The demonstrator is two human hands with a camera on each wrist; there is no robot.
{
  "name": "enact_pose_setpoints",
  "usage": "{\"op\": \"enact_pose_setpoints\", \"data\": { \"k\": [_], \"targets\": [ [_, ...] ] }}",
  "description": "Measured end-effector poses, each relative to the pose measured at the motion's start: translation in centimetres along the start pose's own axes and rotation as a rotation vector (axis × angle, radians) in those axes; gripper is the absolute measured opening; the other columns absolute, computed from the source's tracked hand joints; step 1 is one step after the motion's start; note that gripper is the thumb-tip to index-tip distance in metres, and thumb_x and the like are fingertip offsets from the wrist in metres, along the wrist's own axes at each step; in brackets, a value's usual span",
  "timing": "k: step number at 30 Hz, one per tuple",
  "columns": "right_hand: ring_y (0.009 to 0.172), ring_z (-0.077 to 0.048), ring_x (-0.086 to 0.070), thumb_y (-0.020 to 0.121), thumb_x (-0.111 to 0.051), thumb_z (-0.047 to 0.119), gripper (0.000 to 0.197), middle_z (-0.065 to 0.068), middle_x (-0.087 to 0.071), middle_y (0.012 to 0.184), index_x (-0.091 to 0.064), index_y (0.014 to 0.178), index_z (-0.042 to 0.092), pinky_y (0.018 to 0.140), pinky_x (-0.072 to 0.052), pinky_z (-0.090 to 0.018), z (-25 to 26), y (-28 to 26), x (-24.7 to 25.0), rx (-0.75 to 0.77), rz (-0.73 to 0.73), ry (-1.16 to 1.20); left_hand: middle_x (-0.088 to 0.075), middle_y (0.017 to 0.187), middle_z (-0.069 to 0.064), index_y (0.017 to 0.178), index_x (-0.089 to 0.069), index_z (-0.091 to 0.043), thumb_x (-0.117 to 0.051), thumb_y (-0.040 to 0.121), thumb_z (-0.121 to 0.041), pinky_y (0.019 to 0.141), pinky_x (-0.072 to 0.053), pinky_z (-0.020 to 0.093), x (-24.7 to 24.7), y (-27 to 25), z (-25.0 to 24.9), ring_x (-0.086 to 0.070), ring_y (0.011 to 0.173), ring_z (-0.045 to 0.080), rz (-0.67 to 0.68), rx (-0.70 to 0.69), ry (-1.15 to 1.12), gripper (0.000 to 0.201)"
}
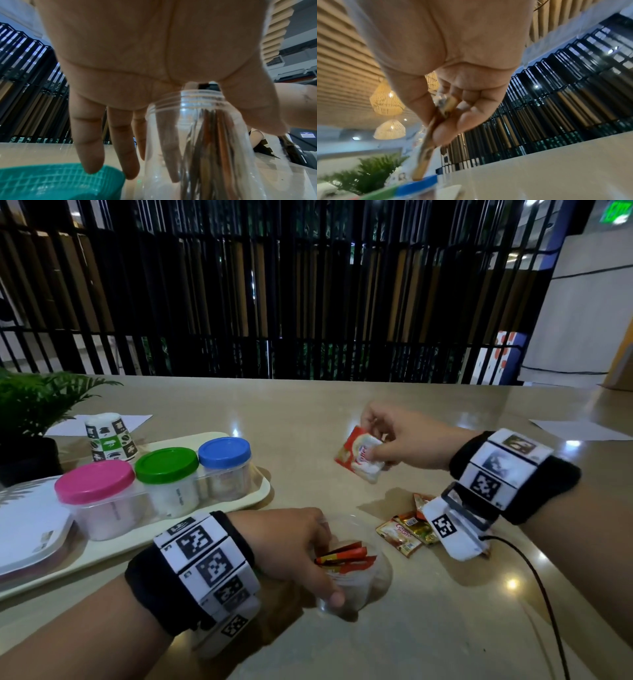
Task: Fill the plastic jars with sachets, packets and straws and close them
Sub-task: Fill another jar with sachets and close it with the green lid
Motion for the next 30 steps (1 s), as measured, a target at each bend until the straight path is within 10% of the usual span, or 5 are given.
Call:
{"op": "enact_pose_setpoints", "data": {
  "k": [12,20,30],
  "targets": [
    [0.083,-0.01,-0.064,0.088,-0.063,0.016,0.004,0.004,-0.067,0.088,-0.061,0.09,0.018,0.079,-0.055,-0.036,3.1,-5.3,-6.2,0.194,0.163,-0.146,-0.066,0.11,-0.01,0.115,-0.054,-0.028,-0.084,0.063,-0.05,0.099,-0.049,0.033,0.1,-0.4,-0.2,-0.062,0.103,0.008,-0.07,-0.014,-0.187,0.064],
    [0.083,-0.018,-0.064,0.082,-0.067,0.001,0.016,-0.005,-0.067,0.087,-0.059,0.078,0.015,0.08,-0.054,-0.042,2.6,-5.1,-7.4,0.168,0.13,0.034,-0.065,0.119,-0.005,0.124,-0.056,-0.021,-0.081,0.074,-0.039,0.083,-0.044,0.011,0.3,-0.7,-0.7,-0.061,0.107,0.01,-0.05,-0.024,-0.173,0.058],
    [0.078,-0.009,-0.061,0.082,-0.069,0.004,0.017,0.003,-0.066,0.084,-0.06,0.082,0.018,0.077,-0.056,-0.031,2.7,-5.4,-7.9,0.157,0.2,-0.046,-0.063,0.119,-0.003,0.126,-0.057,-0.021,-0.079,0.074,-0.046,0.094,-0.049,0.023,0.1,-0.6,-0.7,-0.061,0.105,0.011,-0.017,-0.043,-0.134,0.061]
  ]
}}
Point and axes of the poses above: each hand's wrist, its own y-axis towards the middle knuckle, its own x-axis out of the back of the hand, z = x × y, the point moved 6 cm from there along y, towards the middle knuckle
